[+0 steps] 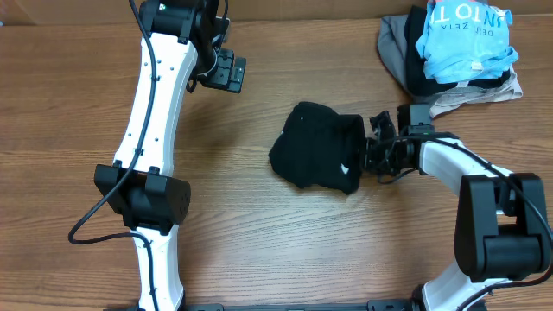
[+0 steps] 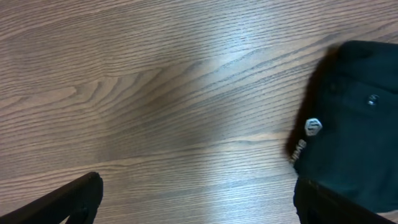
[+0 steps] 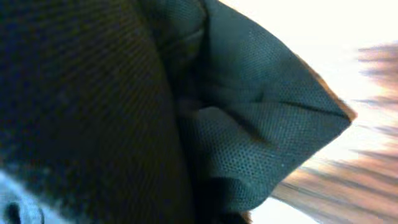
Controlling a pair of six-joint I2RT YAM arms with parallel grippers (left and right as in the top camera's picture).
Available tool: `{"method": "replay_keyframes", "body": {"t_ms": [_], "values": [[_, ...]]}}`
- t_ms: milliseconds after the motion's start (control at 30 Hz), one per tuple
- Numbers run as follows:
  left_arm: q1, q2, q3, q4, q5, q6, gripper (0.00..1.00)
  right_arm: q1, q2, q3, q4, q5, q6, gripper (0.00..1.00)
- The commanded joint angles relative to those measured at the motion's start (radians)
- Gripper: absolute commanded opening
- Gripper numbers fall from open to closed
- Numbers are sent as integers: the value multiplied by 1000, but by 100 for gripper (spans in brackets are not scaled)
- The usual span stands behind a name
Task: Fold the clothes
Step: 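Grasp the right side of the black shirt bundle with the right gripper, then carry the bundle with the right gripper to the clothes stack at upper right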
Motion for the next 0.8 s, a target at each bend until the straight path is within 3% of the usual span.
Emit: {"method": "replay_keyframes", "body": {"t_ms": [0, 200, 467, 767], "values": [[7, -15, 3, 2, -6, 18, 100, 16, 3, 11, 13, -35, 22, 4], [8, -15, 3, 5, -6, 19, 100, -3, -26, 197, -129, -88, 45, 4], [8, -15, 3, 7, -6, 19, 100, -3, -56, 664, -472, -87, 71, 4], [8, -15, 3, 8, -6, 19, 100, -56, -55, 993, -413, -45, 177, 4]]}}
